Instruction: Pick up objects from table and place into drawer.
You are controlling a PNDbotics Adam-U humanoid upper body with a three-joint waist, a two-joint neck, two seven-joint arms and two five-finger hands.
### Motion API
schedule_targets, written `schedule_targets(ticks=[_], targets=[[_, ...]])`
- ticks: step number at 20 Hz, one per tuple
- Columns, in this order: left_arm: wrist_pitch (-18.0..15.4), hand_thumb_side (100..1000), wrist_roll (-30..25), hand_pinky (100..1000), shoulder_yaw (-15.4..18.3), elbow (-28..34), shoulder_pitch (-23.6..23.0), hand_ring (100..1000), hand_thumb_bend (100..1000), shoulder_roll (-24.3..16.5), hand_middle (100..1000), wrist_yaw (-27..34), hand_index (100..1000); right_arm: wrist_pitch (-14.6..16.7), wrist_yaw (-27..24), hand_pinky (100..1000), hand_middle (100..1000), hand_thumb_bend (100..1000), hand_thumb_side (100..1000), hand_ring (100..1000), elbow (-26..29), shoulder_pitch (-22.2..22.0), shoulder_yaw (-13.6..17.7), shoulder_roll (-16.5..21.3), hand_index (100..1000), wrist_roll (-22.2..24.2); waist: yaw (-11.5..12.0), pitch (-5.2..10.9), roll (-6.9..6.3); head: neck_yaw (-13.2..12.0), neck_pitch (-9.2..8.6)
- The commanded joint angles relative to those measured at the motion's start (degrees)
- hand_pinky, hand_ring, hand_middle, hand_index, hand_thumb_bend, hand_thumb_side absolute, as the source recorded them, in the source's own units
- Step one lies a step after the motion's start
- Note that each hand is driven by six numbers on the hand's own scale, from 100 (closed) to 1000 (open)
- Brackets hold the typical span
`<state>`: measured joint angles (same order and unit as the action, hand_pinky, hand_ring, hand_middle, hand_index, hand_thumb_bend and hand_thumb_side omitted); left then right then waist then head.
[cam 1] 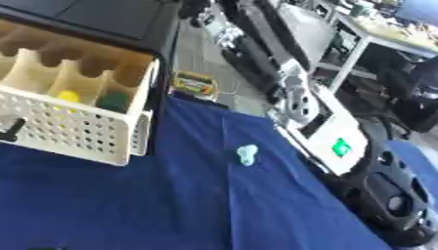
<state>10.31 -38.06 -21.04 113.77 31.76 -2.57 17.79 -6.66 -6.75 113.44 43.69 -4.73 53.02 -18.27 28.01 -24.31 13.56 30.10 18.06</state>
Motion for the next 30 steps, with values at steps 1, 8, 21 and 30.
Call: schedule_targets(ticks=[1, 8, 21, 30], targets=[[-0.61, 1000, 0.73, 1000, 0.62, 0.82, 0.34, 437, 190, -0.78, 631, -0.6, 759, 3.19, -2.14, 692, 542, 322, 944, 836, 1.15, -1.52, 3.7, 3.09, 805, -3.38, -0.42, 1.02, -0.61, -1.38, 0.14], [-3.69, 963, 2.53, 1000, 2.03, 0.82, 0.99, 436, 167, -2.86, 633, -0.95, 760, 10.51, -4.47, 676, 542, 256, 976, 829, 1.16, -9.91, 9.98, 4.2, 800, -8.2, -2.04, 0.64, -0.61, -6.67, 0.97], [-12.89, 827, 6.09, 965, 4.82, 0.82, 2.49, 435, 100, -8.08, 632, 2.47, 763, 25.94, -3.88, 659, 540, 163, 968, 814, 1.16, -26.25, 17.03, 1.05, 806, -11.76, -7.48, 0.62, -3.82, -11.6, 2.94], [-17.48, 775, 8.58, 942, 6.78, 0.82, 2.24, 434, 100, -9.79, 631, 4.02, 773, 33.44, 1.22, 649, 557, 121, 970, 803, 1.16, -34.1, 16.75, -6.07, 829, -11.44, -11.75, 0.82, -7.39, -13.02, 4.35]])
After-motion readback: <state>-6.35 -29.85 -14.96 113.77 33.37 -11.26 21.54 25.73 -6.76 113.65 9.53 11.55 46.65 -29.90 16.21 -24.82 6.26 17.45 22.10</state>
